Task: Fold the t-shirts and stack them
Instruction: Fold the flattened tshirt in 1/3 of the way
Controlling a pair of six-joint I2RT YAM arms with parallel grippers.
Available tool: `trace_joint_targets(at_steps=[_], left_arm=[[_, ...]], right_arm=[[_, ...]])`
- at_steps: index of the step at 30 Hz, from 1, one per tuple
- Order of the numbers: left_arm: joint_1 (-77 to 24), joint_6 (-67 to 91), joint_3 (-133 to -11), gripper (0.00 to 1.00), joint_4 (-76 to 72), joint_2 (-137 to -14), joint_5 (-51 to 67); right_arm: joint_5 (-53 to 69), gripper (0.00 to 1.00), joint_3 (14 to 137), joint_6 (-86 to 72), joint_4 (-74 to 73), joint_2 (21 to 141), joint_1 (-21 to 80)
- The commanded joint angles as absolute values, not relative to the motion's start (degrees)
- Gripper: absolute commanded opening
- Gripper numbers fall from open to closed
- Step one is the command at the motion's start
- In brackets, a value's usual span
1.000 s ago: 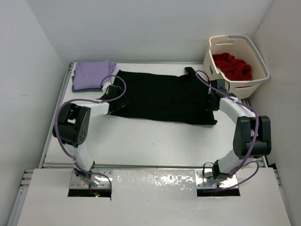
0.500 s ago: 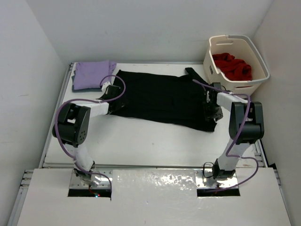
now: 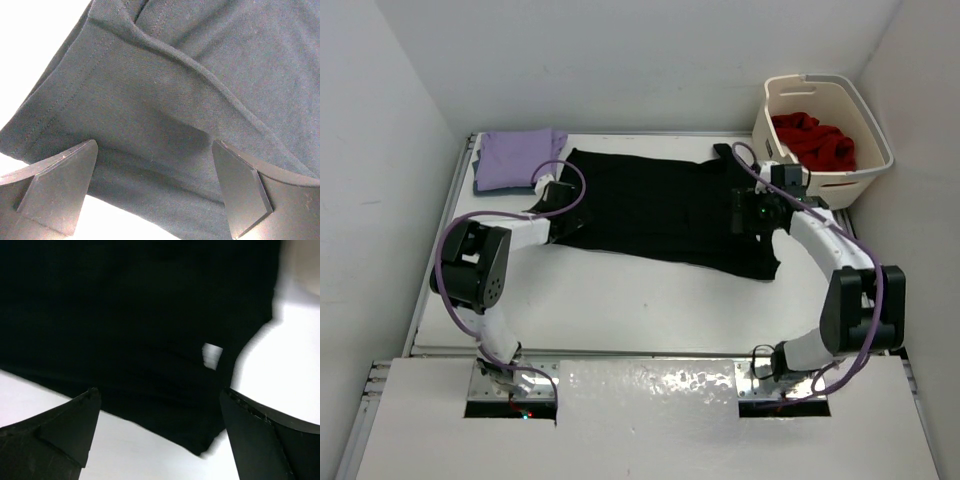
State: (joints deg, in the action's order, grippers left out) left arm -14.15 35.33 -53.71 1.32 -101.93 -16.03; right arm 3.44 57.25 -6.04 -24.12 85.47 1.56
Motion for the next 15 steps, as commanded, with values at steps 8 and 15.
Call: trace_joint_targets(at_steps=[8, 15], left_arm=[[-13.2, 36.1, -49.5, 1.0, 4.2, -101.0, -14.2], [-13.3, 38.1, -43.1, 1.0, 5.6, -96.6, -14.3]], right_arm=[[13.9, 0.99, 49.7, -18.5, -7.4, 96.6, 3.6], [10.7, 0.99, 42.0, -21.5, -6.7, 96.9, 3.9]])
